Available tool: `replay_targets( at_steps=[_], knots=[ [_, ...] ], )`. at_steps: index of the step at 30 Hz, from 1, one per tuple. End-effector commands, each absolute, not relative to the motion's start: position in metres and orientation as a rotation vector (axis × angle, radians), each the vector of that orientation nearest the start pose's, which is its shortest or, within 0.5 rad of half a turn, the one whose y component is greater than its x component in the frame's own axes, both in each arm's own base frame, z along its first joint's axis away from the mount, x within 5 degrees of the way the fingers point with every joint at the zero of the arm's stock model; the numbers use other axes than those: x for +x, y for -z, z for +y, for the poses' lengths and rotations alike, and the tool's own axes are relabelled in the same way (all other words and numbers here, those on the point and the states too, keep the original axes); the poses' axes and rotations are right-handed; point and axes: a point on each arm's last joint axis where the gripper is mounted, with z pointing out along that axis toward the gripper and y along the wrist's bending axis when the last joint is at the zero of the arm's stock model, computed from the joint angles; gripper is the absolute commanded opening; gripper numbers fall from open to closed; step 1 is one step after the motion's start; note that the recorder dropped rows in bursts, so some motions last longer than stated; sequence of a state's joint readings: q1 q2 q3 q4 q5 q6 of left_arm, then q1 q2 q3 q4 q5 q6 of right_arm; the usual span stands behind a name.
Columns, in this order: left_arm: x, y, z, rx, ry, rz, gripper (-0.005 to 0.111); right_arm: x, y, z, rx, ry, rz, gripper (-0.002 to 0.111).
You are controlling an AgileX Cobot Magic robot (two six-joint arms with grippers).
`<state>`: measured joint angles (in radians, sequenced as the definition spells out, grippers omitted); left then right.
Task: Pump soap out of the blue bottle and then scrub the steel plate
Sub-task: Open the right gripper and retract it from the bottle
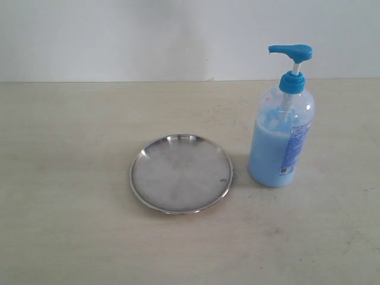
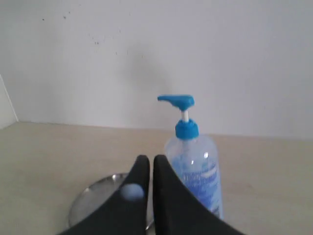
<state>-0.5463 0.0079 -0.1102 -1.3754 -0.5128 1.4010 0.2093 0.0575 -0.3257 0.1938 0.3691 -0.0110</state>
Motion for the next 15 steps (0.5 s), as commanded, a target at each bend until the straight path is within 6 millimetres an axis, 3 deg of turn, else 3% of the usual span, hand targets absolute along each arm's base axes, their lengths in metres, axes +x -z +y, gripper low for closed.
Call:
replay_targets(
  at_steps=[1,9,15],
  knots=[
    [0.054,-0.251,0.021,-0.089,0.119,1.384,0.004,0.044,-0.25,0.017,0.021,-0.469,1.645,0.001],
    [0.054,-0.245,0.012,0.029,0.135,1.452,0.004,0.055,-0.194,0.018,0.144,-0.535,1.761,0.001],
    [0.048,-0.249,-0.012,0.307,0.263,1.371,0.004,0.054,-0.188,0.019,0.136,-0.53,1.806,0.001]
  ],
)
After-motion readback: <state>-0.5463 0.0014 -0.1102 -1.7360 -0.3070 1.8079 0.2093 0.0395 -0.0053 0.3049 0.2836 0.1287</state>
